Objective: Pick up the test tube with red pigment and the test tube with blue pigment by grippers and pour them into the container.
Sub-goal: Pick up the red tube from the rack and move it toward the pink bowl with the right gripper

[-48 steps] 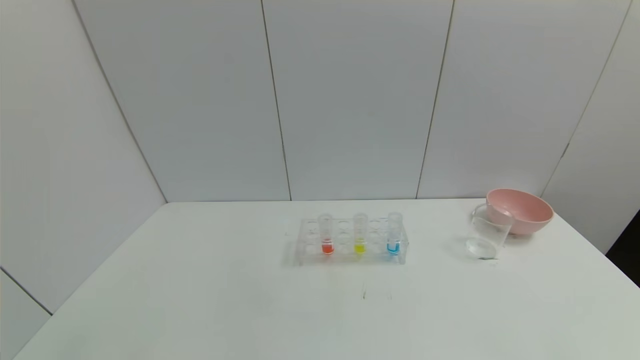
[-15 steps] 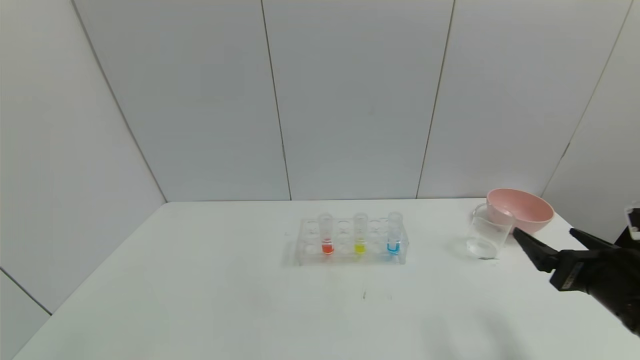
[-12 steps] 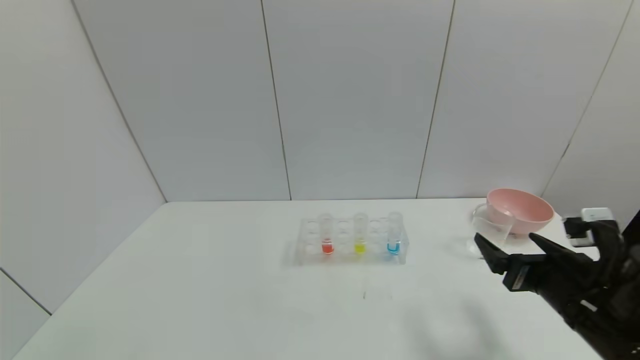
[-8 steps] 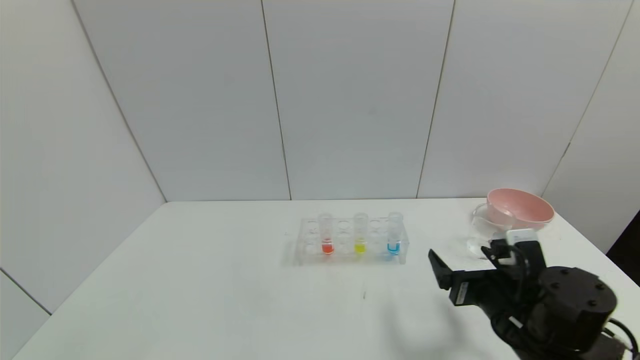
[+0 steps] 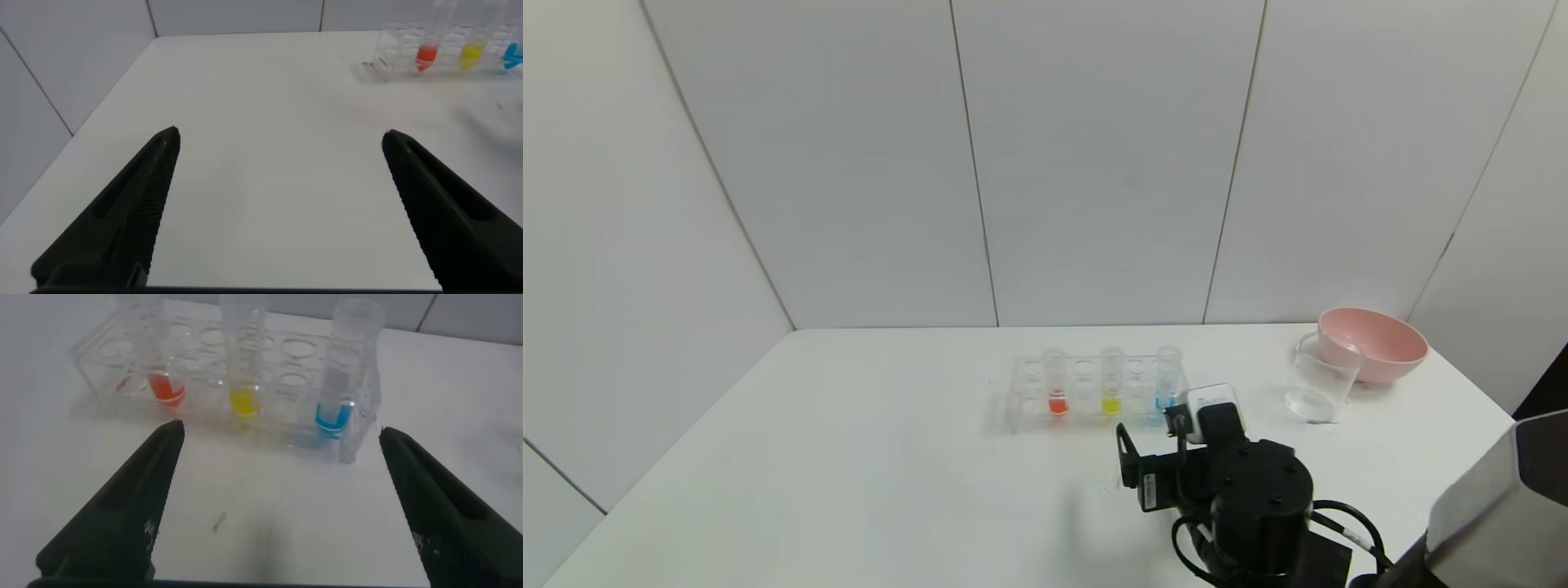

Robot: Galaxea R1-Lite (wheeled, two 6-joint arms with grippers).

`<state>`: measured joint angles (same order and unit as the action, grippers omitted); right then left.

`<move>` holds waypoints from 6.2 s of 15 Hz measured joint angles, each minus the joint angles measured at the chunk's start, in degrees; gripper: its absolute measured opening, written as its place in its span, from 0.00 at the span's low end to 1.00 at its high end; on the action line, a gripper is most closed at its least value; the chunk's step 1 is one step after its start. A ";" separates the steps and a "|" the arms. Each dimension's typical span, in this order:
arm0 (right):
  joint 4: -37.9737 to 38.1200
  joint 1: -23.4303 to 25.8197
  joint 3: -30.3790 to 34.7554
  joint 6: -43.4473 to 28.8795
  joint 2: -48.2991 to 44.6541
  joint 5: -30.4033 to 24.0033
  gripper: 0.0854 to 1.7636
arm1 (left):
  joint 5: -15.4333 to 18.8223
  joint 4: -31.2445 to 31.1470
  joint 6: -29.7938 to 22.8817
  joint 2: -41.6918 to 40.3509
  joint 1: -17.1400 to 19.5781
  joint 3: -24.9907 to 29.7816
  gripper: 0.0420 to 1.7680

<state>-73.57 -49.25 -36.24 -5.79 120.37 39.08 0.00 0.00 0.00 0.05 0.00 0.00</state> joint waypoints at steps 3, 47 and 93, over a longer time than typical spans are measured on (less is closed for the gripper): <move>4.97 -3.12 -7.36 -0.01 1.21 0.95 0.97 | 0.00 0.00 0.00 0.00 0.00 0.00 1.00; 25.56 1.77 -51.76 0.51 22.71 -2.61 0.58 | 0.00 0.00 0.00 0.00 0.00 0.00 1.00; 34.51 0.38 -38.12 3.22 2.21 -9.20 0.26 | 0.00 0.00 0.00 0.00 0.00 0.00 1.00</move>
<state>-39.06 -48.87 -74.36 -2.57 122.58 29.88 0.00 0.00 0.00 0.05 0.00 0.00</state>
